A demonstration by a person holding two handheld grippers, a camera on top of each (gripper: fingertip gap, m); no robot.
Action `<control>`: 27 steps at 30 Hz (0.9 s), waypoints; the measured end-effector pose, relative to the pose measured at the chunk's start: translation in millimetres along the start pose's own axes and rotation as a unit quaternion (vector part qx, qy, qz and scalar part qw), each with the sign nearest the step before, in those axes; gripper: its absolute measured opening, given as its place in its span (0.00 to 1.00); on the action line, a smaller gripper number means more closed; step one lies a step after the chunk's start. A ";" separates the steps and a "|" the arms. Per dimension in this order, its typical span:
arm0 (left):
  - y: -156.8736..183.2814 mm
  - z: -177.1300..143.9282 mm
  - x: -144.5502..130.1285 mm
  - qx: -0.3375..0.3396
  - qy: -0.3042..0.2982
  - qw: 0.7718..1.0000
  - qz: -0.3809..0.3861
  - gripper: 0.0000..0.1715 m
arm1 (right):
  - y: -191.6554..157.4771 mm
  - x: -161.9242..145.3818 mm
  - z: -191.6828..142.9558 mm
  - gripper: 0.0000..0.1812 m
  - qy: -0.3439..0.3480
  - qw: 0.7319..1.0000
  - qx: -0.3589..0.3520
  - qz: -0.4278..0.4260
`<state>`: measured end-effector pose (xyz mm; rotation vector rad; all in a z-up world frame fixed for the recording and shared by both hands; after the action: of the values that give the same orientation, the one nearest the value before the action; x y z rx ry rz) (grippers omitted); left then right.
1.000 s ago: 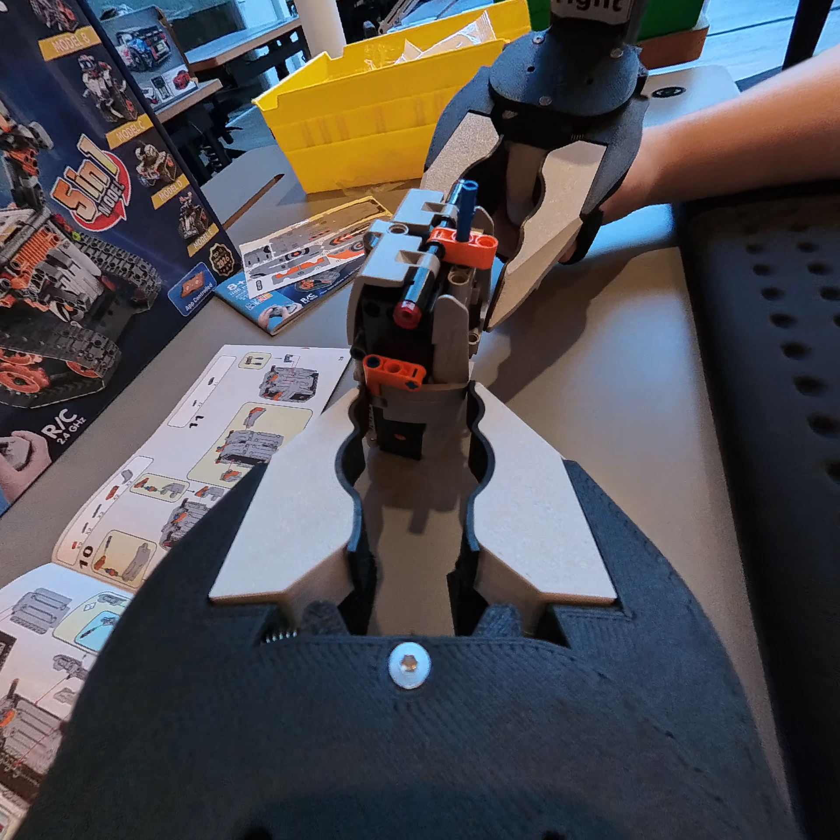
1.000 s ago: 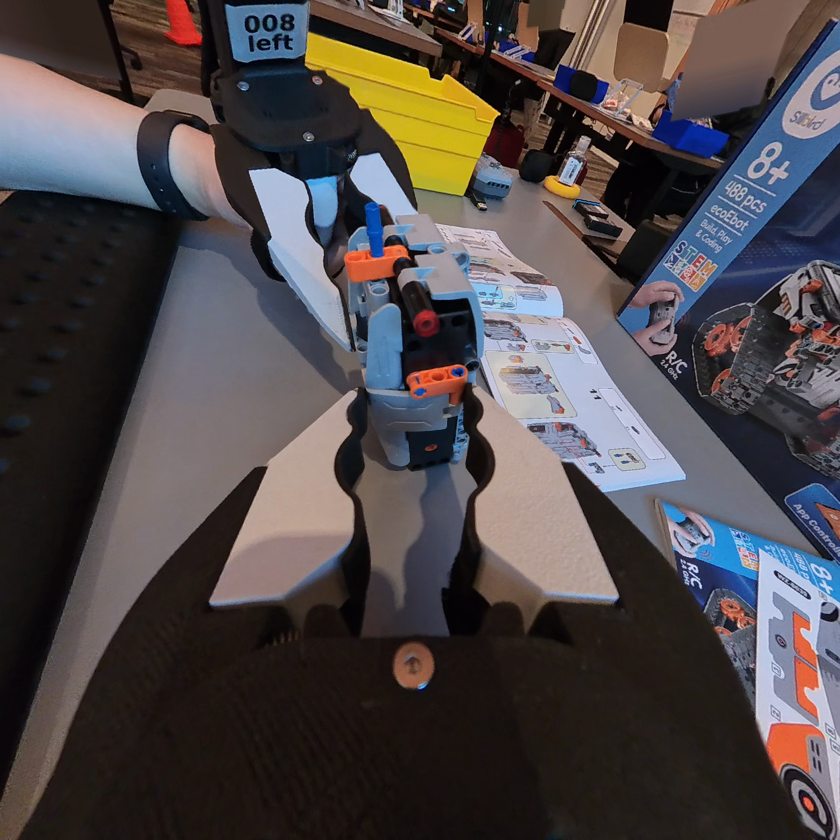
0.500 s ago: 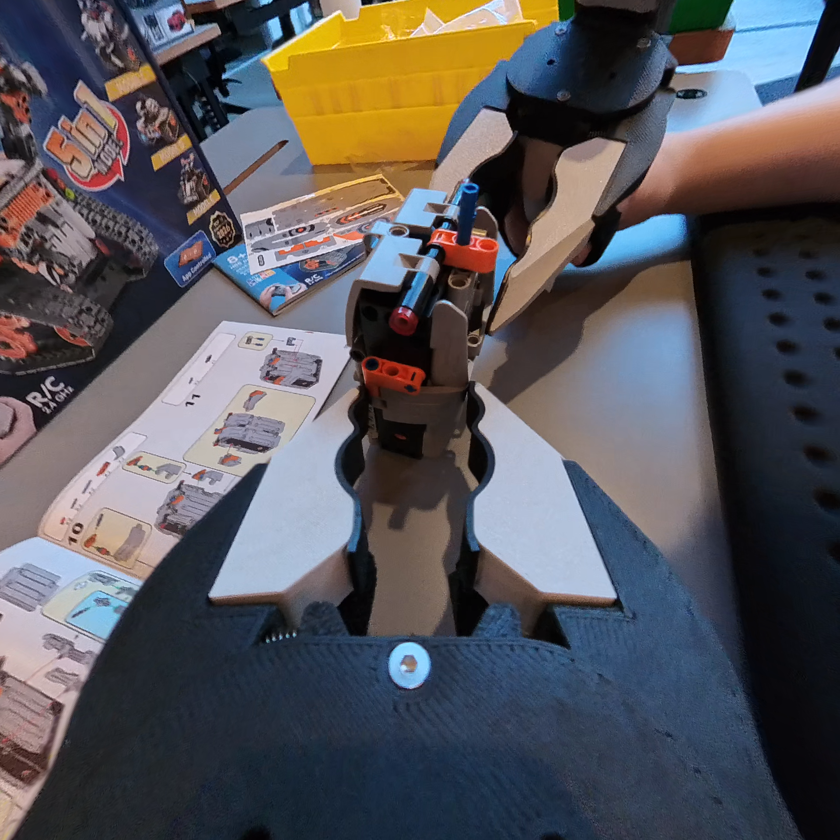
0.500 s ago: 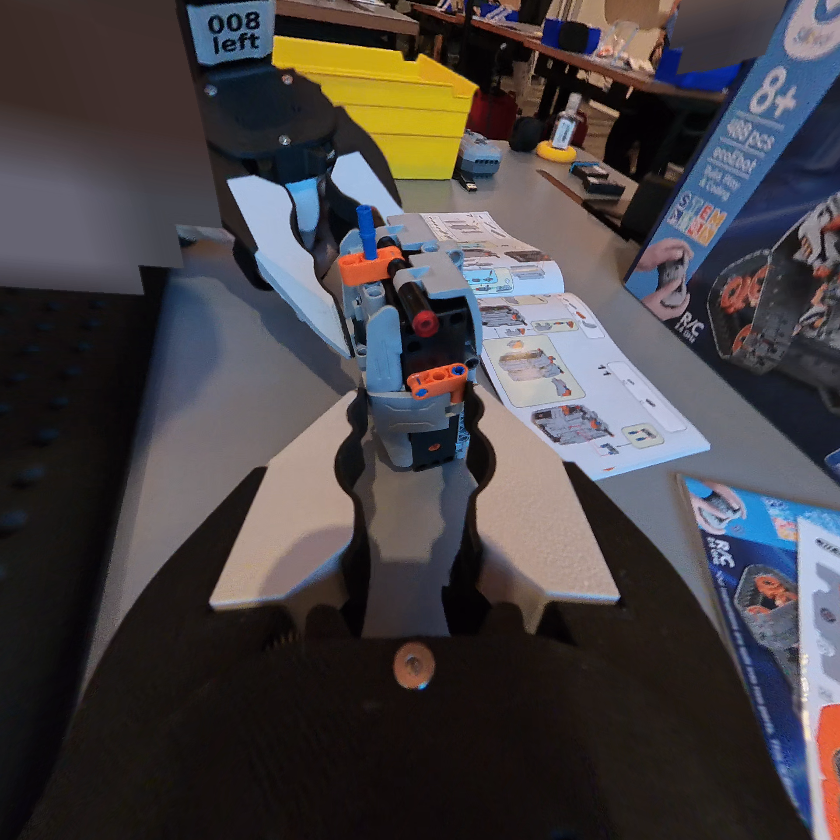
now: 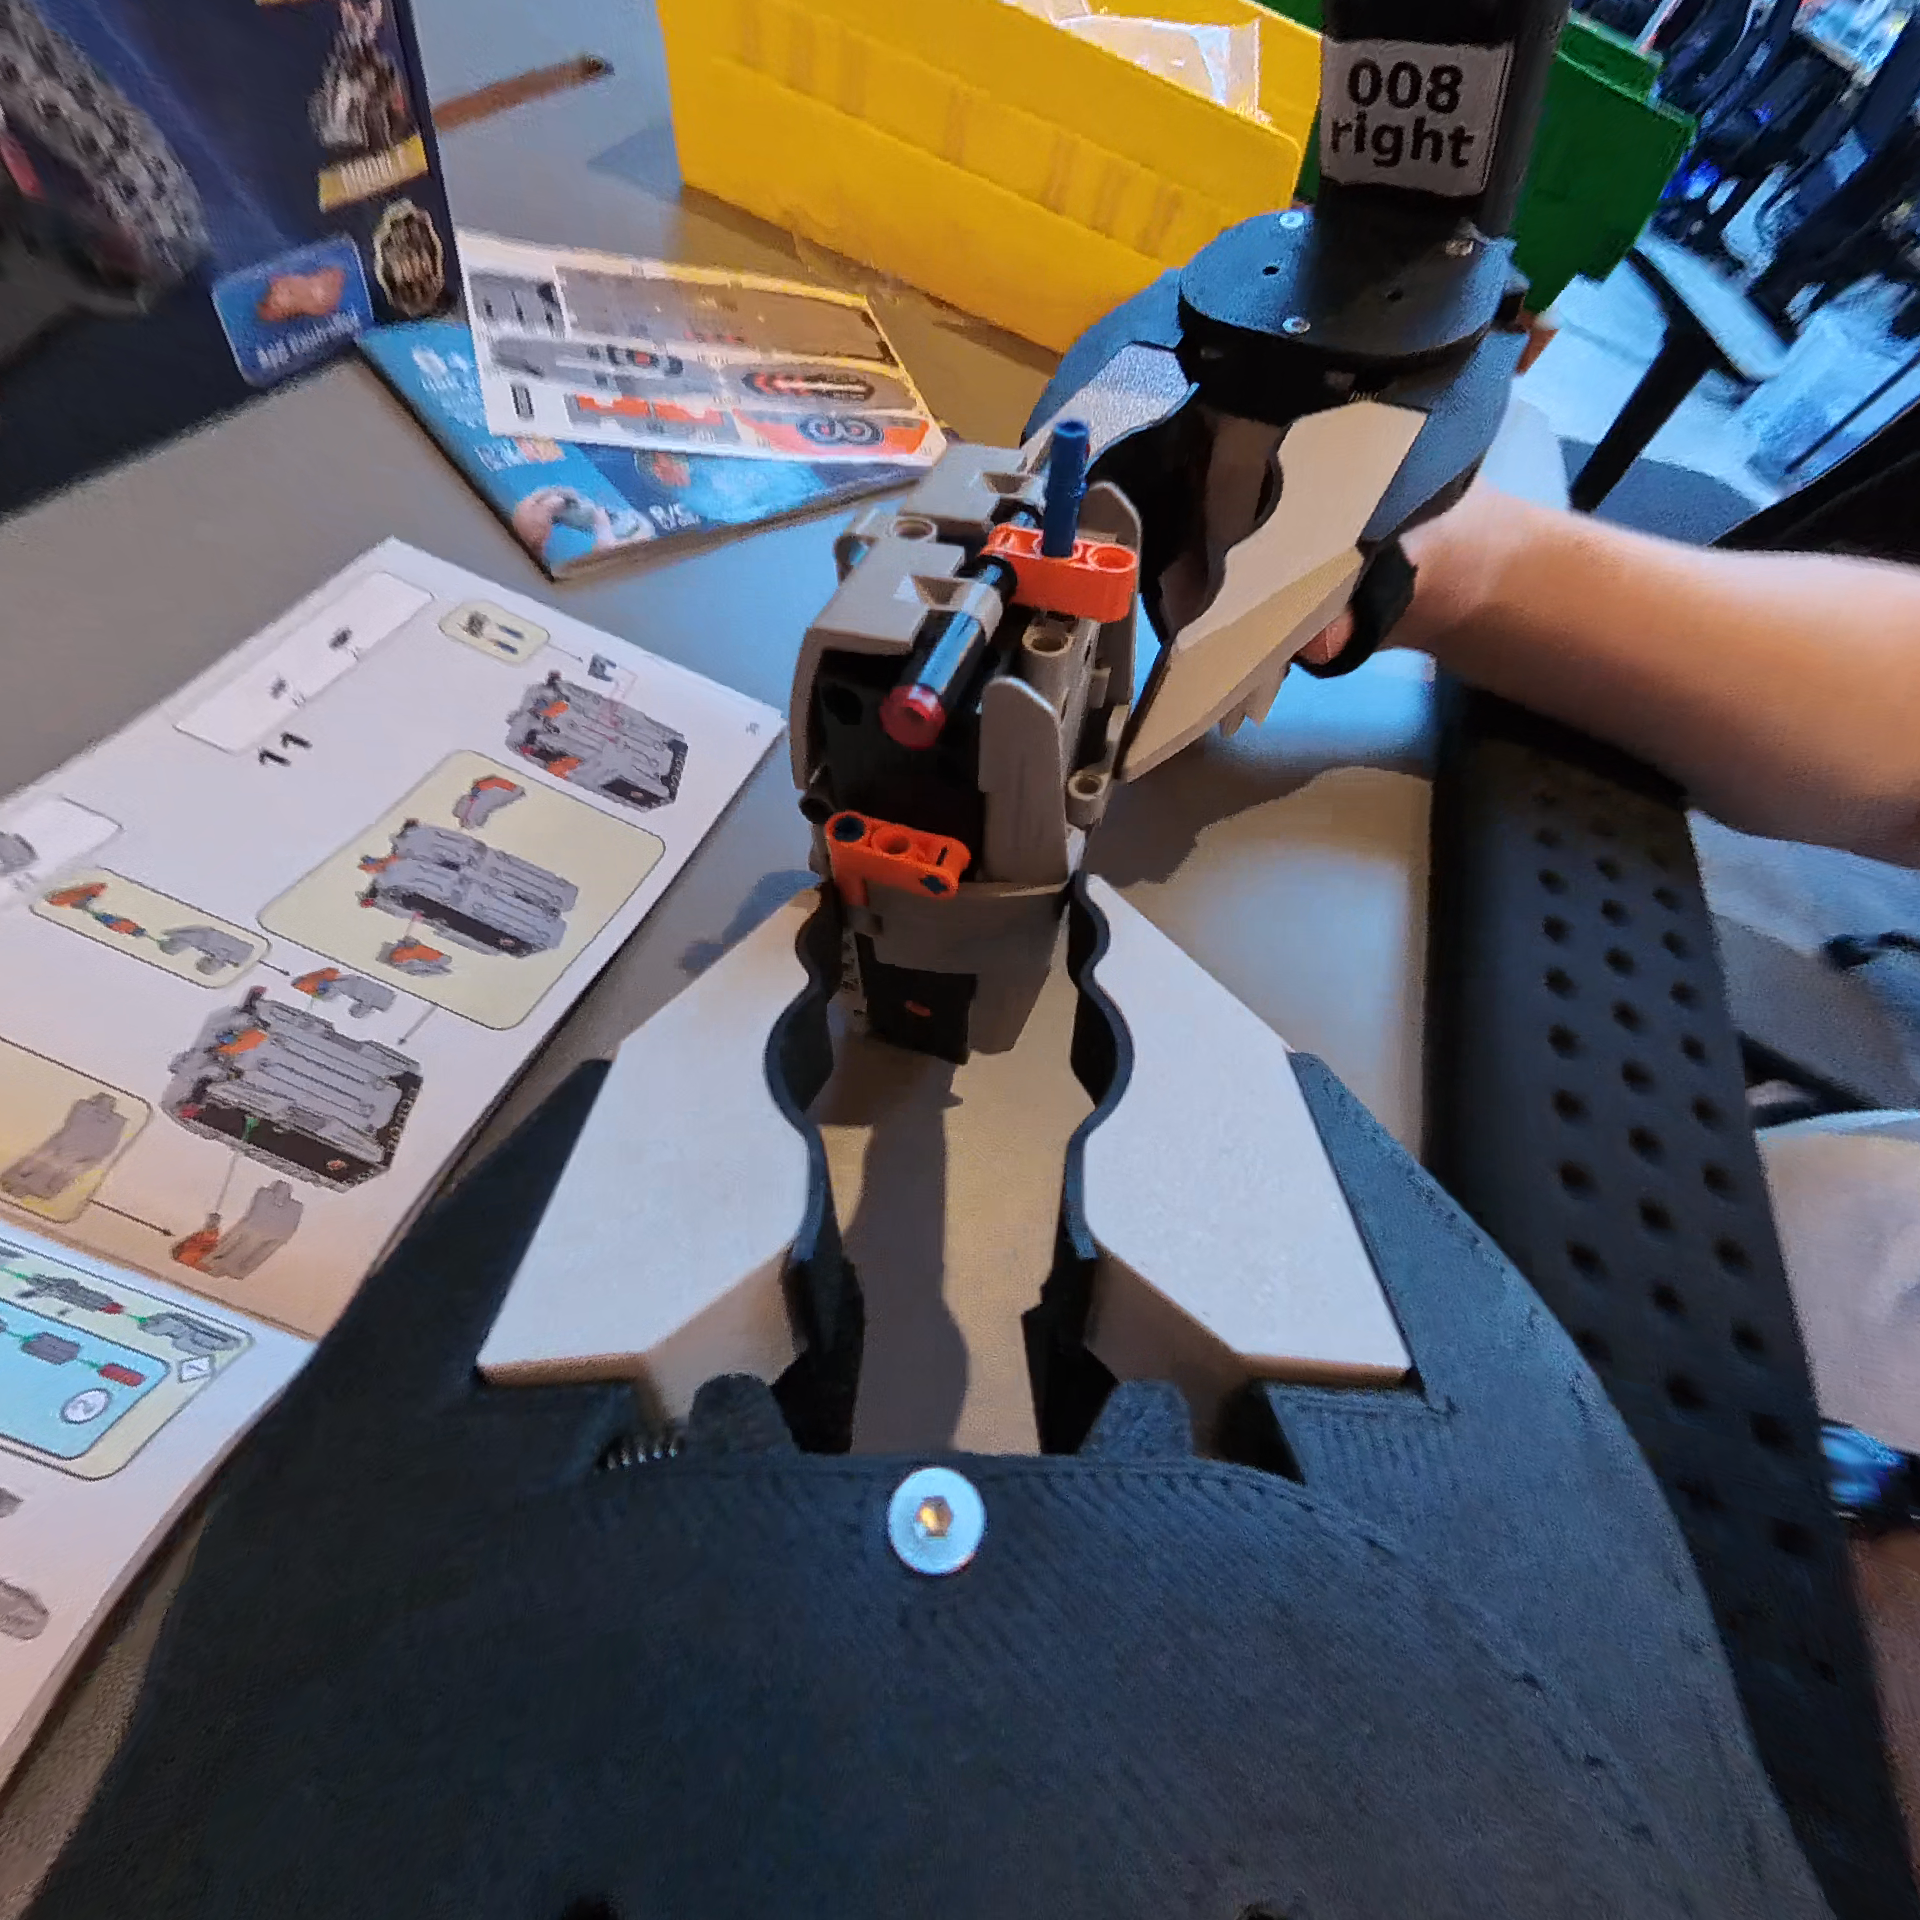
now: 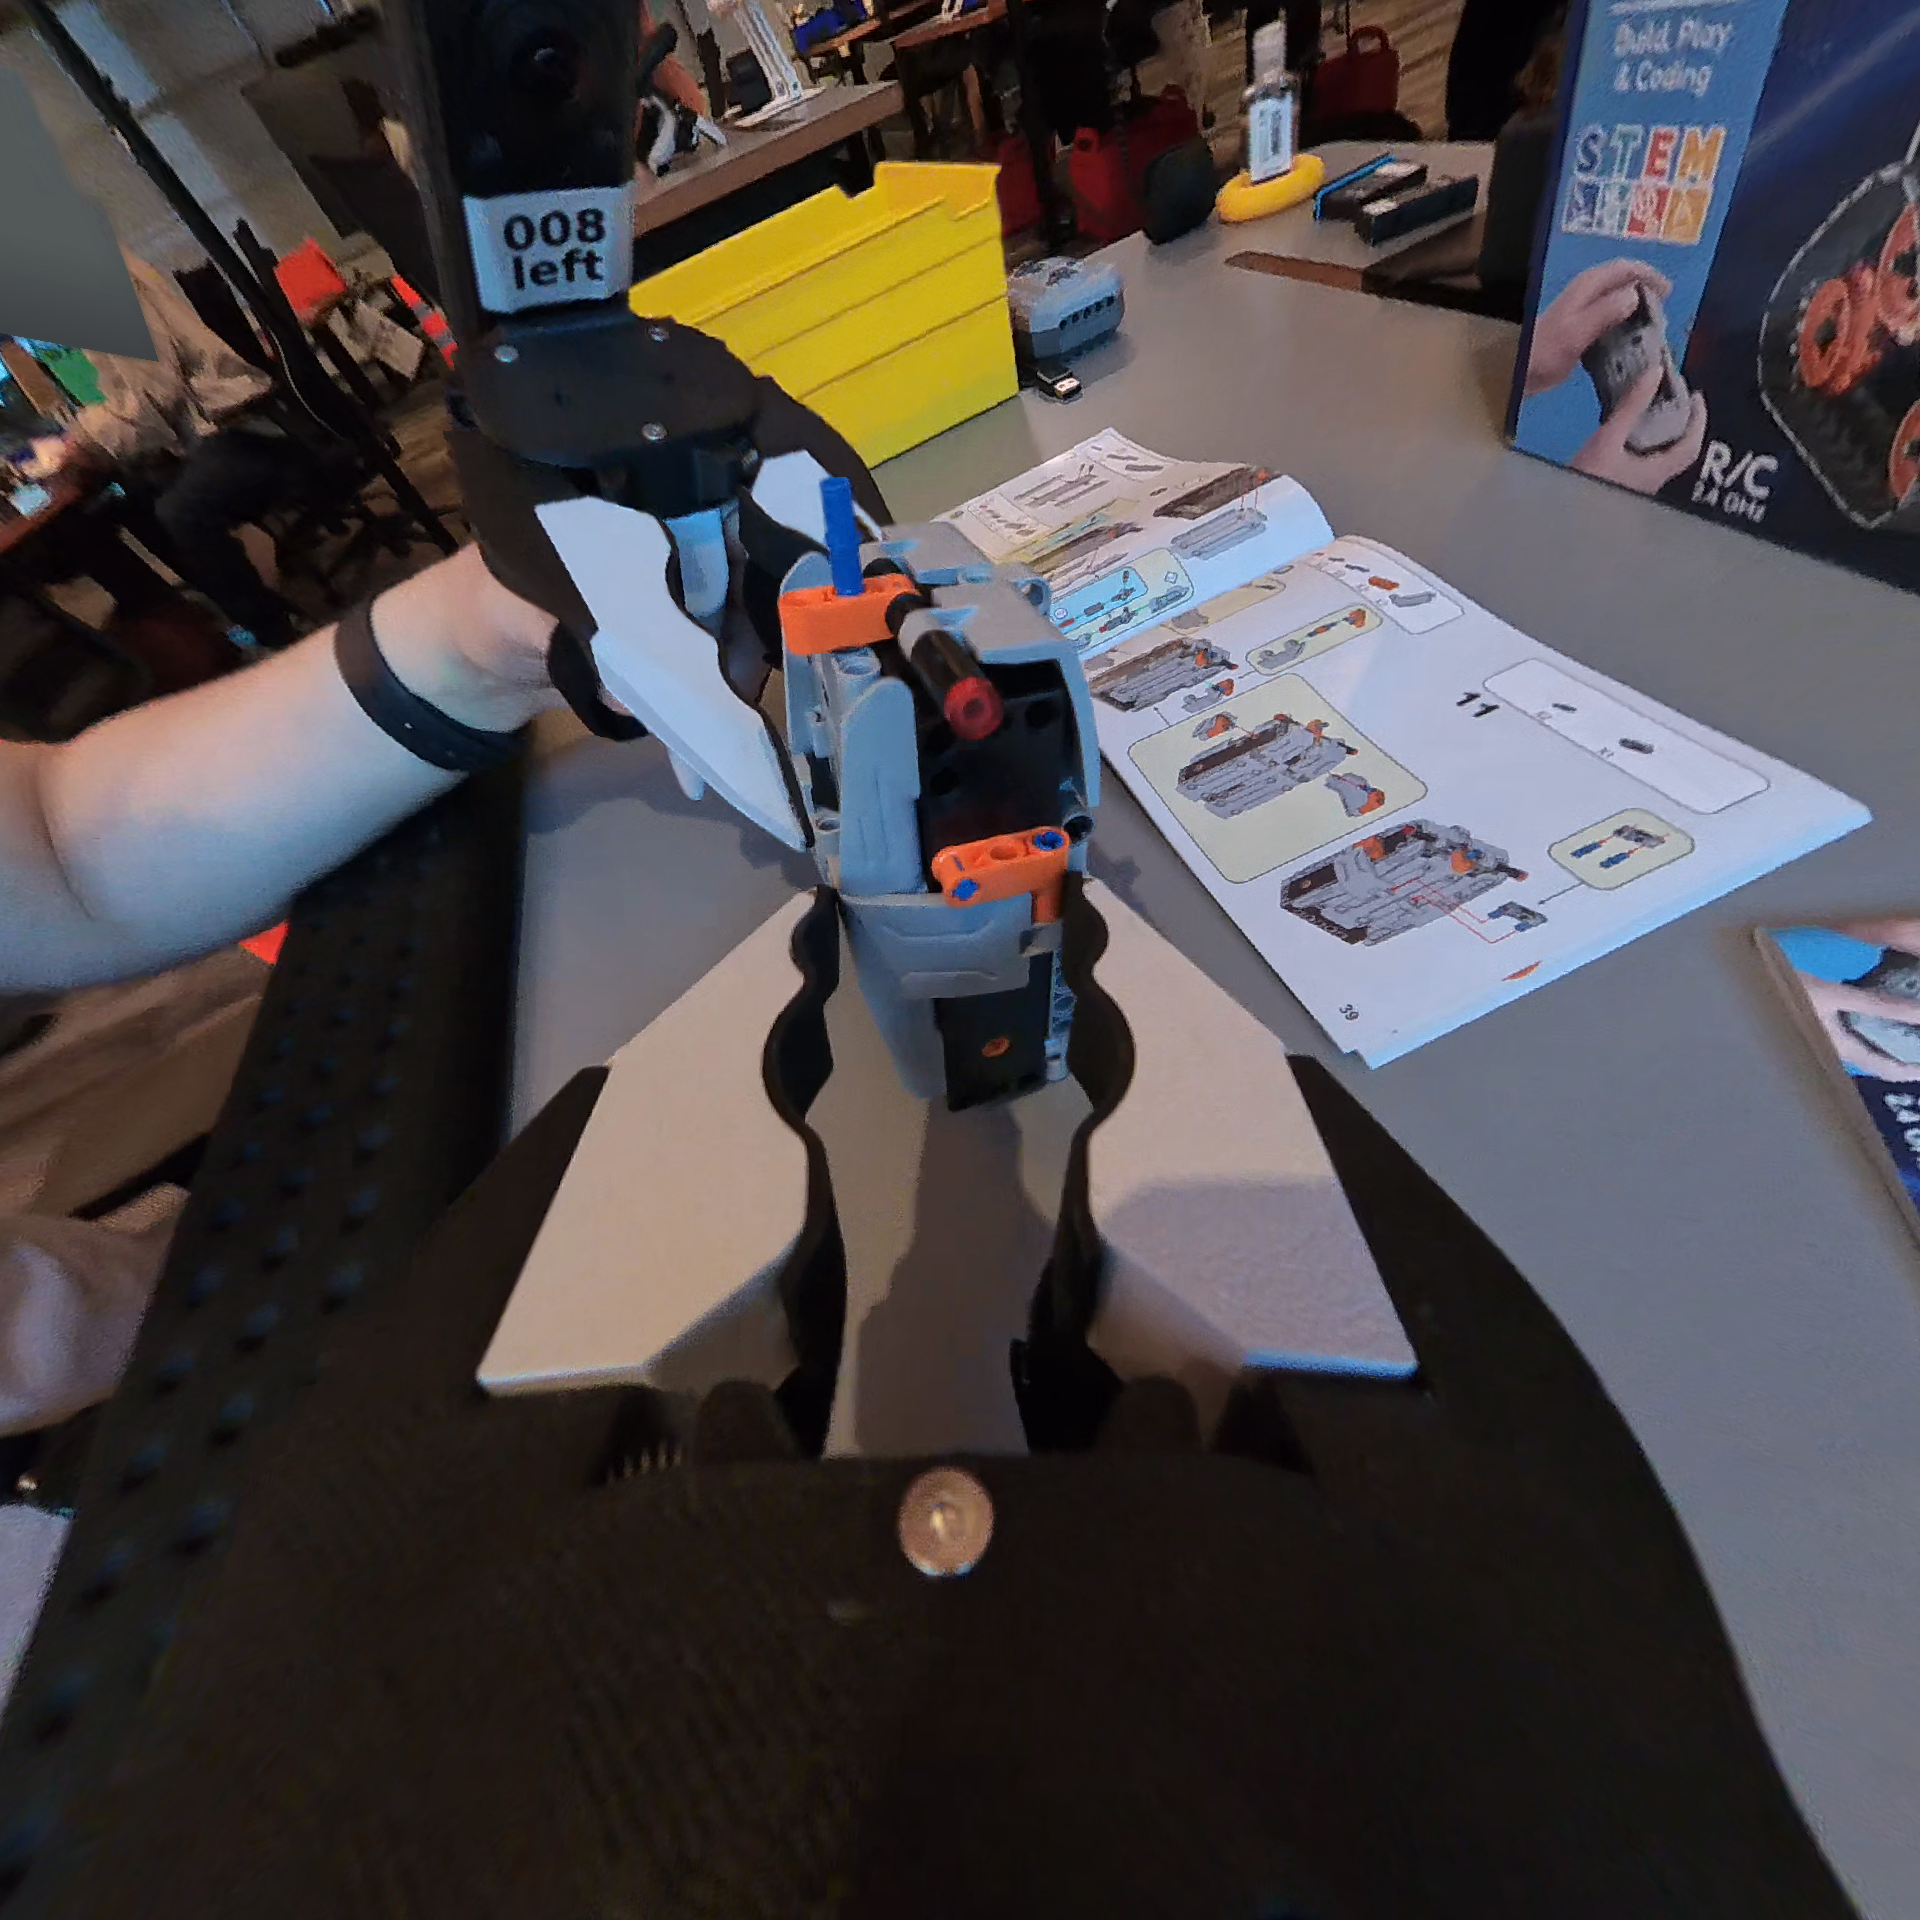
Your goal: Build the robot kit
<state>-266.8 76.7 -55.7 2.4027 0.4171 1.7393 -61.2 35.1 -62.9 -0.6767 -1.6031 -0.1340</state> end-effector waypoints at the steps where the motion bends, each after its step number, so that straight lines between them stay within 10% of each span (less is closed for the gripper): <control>1: -4.0 0.3 2.5 -0.009 -0.008 1.000 -0.027 0.24 | 3.0 1.4 0.8 0.24 -0.002 1.000 0.004 0.024; 27: -66.4 0.0 -10.0 -0.147 -0.193 0.873 -0.423 0.24 | 43.8 -3.4 44.1 0.24 -0.176 0.882 0.069 0.431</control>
<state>-278.9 136.7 -83.2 1.8297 0.8901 0.8411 -78.0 90.2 -86.6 -1.2909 -1.4831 0.7924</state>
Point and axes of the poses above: each gripper's, where its closed fingertips meet, z out along the fingers, x out of its top, y = z × x across the jaws, the point moved 10 cm from there along -z, back along the fingers, and after that the axes turned 8 degrees about y, right-handed, at the moved point
